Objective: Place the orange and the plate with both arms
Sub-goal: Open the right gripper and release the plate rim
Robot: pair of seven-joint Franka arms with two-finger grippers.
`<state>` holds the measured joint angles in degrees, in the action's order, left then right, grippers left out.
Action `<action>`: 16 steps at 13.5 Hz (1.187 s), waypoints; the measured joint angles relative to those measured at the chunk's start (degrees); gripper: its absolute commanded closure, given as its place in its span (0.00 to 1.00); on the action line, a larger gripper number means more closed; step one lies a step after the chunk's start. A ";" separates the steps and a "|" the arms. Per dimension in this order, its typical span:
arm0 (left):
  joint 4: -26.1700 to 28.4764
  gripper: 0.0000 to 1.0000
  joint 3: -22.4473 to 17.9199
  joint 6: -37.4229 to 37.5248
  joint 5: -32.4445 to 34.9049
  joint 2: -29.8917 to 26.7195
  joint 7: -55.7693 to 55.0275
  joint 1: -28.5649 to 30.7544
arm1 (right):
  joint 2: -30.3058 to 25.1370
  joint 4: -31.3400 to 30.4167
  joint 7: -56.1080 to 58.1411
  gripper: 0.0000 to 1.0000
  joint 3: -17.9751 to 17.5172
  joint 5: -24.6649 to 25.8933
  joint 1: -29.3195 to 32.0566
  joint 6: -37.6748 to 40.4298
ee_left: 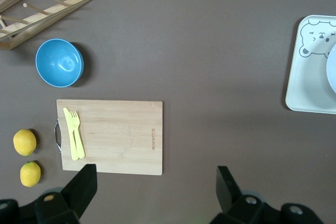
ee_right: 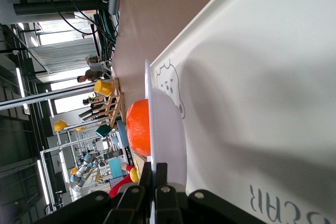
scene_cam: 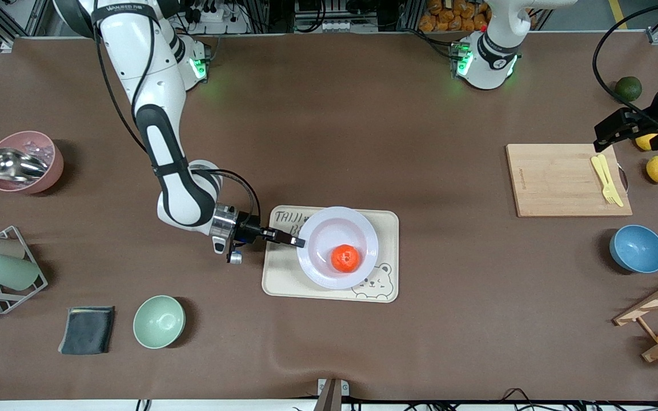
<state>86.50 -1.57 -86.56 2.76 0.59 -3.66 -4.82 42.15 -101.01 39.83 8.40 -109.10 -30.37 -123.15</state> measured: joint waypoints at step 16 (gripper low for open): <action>-0.03 0.00 -0.06 0.21 -0.24 0.05 0.00 0.15 | 3.45 3.63 -1.67 0.00 -0.20 7.04 -0.26 -4.53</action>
<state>86.46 -1.63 -86.35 2.52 0.64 -3.67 -4.67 45.60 -97.39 38.16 8.20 -102.06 -30.63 -127.68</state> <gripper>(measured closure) 0.000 0.000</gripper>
